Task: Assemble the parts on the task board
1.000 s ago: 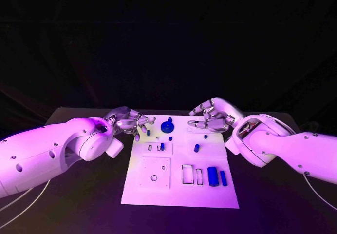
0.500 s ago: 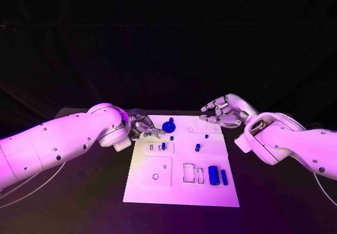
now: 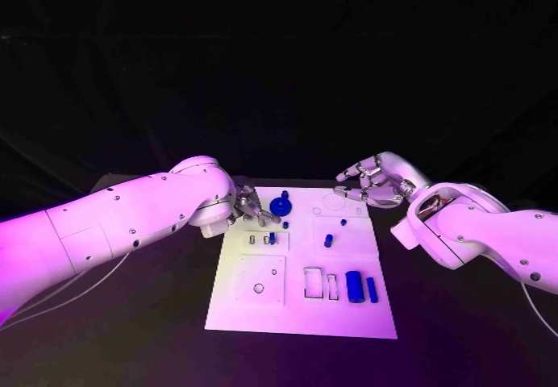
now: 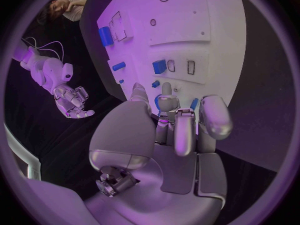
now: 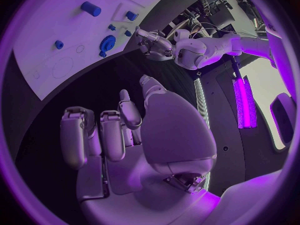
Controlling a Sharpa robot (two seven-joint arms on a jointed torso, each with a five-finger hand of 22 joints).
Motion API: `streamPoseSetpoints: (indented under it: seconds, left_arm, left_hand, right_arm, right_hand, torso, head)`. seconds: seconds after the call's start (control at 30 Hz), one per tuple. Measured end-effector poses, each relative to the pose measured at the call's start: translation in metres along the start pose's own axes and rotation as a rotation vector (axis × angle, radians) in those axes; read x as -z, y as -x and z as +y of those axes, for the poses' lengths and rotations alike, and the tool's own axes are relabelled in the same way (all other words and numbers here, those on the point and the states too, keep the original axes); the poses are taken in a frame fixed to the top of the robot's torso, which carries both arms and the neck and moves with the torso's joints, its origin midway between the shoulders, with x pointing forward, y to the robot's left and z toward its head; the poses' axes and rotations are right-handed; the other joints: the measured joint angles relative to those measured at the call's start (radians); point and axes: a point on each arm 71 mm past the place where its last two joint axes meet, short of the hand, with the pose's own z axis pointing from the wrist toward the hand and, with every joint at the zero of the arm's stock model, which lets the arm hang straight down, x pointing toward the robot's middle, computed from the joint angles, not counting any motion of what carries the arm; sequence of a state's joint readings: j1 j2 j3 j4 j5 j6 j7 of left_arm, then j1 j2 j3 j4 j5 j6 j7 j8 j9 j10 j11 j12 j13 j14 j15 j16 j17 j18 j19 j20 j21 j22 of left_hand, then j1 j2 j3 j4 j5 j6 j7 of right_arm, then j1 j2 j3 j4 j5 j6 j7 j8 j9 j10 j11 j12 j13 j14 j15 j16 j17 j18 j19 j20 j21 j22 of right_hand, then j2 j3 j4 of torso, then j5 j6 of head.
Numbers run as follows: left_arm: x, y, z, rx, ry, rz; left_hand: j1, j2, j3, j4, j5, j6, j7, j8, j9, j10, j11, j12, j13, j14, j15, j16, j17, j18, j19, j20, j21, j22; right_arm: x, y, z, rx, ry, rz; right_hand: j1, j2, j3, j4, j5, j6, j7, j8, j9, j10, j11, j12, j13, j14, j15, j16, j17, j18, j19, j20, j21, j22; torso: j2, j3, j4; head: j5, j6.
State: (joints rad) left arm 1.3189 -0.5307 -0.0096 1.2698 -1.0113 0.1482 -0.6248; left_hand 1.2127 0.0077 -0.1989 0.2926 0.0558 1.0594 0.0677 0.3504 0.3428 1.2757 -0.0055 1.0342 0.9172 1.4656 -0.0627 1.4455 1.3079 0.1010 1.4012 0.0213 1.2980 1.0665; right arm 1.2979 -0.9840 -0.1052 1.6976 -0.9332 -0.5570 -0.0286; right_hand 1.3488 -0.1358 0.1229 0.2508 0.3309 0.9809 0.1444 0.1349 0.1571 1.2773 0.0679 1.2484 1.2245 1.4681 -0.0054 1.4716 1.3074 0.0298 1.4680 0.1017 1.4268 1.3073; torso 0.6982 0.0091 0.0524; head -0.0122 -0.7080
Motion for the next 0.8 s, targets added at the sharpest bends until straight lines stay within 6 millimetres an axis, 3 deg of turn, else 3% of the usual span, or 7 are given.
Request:
streamPoseSetpoints:
  seconds: [0.8]
  left_arm:
    - [-0.012, -0.008, -0.013, -0.081, 0.039, 0.067]
  left_hand:
    - [0.002, 0.012, 0.000, 0.000, 0.000, -0.014, 0.000, 0.015, 0.028, 0.000, 0.000, 0.011, 0.013, 0.000, 0.000, 0.000, 0.000, 0.000, 0.004, -0.004, 0.021, 0.026]
  right_arm:
    - [-0.004, -0.005, -0.001, 0.002, -0.018, 0.017]
  right_hand:
    - [-0.004, 0.004, 0.000, 0.000, 0.005, 0.000, 0.000, 0.000, 0.001, -0.004, -0.004, -0.004, -0.006, 0.000, 0.000, -0.008, 0.001, 0.000, -0.001, -0.001, -0.019, 0.001]
  torso:
    - [0.001, -0.0007, 0.0008]
  head:
    - [-0.009, -0.013]
